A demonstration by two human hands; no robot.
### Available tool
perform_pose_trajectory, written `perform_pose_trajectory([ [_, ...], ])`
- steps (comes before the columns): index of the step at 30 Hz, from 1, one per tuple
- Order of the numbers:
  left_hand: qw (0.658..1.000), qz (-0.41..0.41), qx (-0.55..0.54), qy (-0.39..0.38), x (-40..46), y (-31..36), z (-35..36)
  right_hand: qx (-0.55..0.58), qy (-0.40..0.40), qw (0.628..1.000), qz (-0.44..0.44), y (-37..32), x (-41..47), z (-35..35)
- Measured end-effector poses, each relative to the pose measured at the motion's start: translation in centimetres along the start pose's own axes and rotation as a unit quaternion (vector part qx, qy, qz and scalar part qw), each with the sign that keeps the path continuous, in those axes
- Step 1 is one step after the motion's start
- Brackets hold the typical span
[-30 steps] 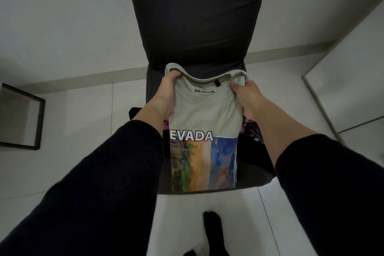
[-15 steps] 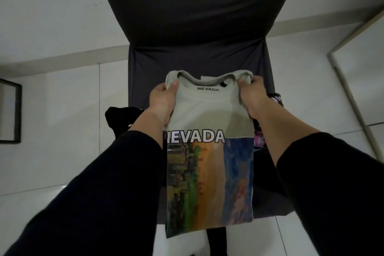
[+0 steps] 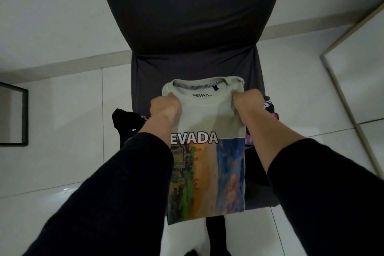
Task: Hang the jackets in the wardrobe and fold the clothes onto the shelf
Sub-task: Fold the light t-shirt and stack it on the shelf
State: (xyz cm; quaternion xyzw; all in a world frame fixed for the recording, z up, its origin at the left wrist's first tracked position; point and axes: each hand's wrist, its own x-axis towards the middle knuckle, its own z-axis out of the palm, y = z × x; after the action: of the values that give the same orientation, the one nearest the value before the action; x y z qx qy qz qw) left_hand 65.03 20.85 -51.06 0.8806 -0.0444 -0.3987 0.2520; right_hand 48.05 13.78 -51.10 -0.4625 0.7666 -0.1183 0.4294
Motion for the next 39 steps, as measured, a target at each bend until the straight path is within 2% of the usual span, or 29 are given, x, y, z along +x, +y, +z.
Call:
perform_pose_trajectory([
  [2,0.998,0.027,0.008,-0.063,-0.3,0.2,-0.4,0.012,-0.059,0.998,0.017,-0.6,-0.1,-0.2],
  [4,0.994,0.011,-0.016,-0.108,0.5,-0.2,-0.4,0.042,-0.111,0.992,0.043,-1.2,-0.1,-0.5],
  [8,0.983,0.003,-0.112,-0.143,-0.1,-0.4,-1.2,0.161,-0.167,0.970,0.076,-1.6,-1.0,-1.3],
  [12,0.962,0.068,-0.200,-0.173,-2.7,0.5,-3.0,0.281,-0.233,0.928,0.079,-1.6,-3.4,-3.6],
  [14,0.957,0.089,-0.215,-0.173,-4.1,0.8,-4.2,0.283,-0.220,0.931,0.066,-1.9,-4.7,-4.9],
  [16,0.953,0.100,-0.219,-0.184,-5.9,1.2,-5.4,0.277,-0.173,0.944,0.049,-2.3,-5.9,-6.3],
  [21,0.921,0.113,-0.253,-0.275,-12.1,2.6,-9.3,0.248,-0.060,0.967,0.011,-1.9,-10.5,-11.1],
  [26,0.908,0.185,-0.238,-0.291,-20.6,3.5,-13.3,0.263,0.021,0.962,-0.063,-2.6,-17.4,-17.8],
  [30,0.898,0.260,-0.222,-0.276,-28.2,4.6,-14.8,0.312,0.088,0.938,-0.124,-2.7,-24.3,-24.4],
  [34,0.878,0.321,-0.208,-0.288,-35.2,6.5,-14.9,0.331,0.064,0.926,-0.169,-2.0,-30.3,-31.8],
  [39,0.852,0.356,-0.202,-0.326,-42.9,9.9,-12.8,0.427,-0.004,0.898,-0.108,0.4,-34.9,-41.2],
])
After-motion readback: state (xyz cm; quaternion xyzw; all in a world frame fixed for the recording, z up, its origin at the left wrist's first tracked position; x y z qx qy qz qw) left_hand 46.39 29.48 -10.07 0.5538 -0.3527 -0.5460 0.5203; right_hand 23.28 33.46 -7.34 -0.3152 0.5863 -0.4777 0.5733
